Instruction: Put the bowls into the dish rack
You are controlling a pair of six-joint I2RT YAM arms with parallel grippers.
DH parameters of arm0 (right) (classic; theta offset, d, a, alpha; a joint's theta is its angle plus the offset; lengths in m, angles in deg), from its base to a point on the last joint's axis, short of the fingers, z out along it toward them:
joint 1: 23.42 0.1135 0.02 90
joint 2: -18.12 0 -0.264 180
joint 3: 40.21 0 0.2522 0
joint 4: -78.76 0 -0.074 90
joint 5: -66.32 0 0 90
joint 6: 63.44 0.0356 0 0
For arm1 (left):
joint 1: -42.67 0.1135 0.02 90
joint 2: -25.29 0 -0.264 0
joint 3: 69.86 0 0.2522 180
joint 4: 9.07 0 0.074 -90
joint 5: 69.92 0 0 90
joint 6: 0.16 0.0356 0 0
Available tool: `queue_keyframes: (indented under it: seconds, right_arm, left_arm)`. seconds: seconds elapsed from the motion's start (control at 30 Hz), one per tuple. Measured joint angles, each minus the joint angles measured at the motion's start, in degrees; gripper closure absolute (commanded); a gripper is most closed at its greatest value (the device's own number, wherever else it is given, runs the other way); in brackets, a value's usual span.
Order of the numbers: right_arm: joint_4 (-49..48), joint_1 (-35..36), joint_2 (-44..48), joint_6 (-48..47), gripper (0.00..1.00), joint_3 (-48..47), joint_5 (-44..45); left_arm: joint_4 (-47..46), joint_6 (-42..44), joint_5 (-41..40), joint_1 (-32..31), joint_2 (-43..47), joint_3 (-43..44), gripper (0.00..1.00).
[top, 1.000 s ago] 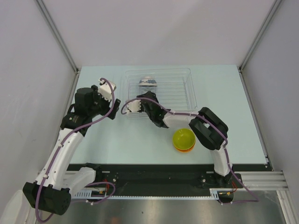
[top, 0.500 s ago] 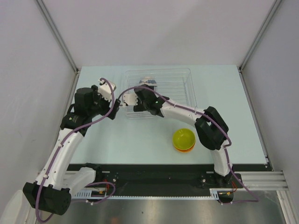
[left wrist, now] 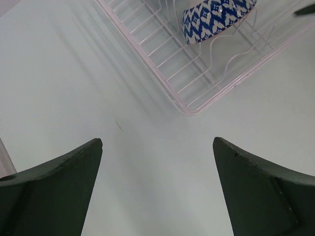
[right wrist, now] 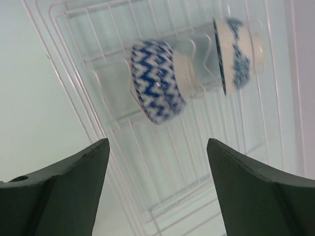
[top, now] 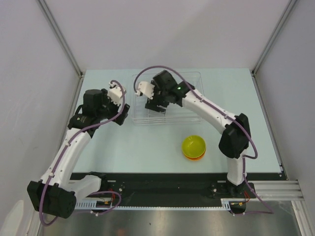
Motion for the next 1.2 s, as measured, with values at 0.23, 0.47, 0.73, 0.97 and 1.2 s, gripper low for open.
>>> queue_keyframes:
  seconds: [0.23, 0.47, 0.73, 0.97, 1.2]
  right_arm:
    - [-0.87, -13.92, 16.09, 9.79, 0.23, 11.04, -6.01]
    - [1.95, -21.75, 24.13, 12.17, 0.32, 17.99, -9.75]
    - [8.35, -22.14, 32.39, 10.54, 0.41, 31.41, -13.0]
    - [11.45, -22.88, 37.46, 8.28, 0.44, 37.46, -14.08]
    - [14.25, -22.88, 37.68, 6.62, 0.46, 41.22, -16.31]
  left_arm:
    - [-1.57, 0.0, -0.68, 0.0, -12.72, 4.52, 0.01]
    - [-5.03, -0.44, -4.0, 0.0, -23.06, 11.61, 0.0]
    - [-6.8, -0.52, -7.41, 0.02, -33.94, 16.09, 0.0]
    - [-6.64, -0.5, -9.75, 0.02, -39.6, 19.93, 0.0]
    - [-6.84, -0.52, -10.8, -0.02, -41.18, 21.14, 0.0]
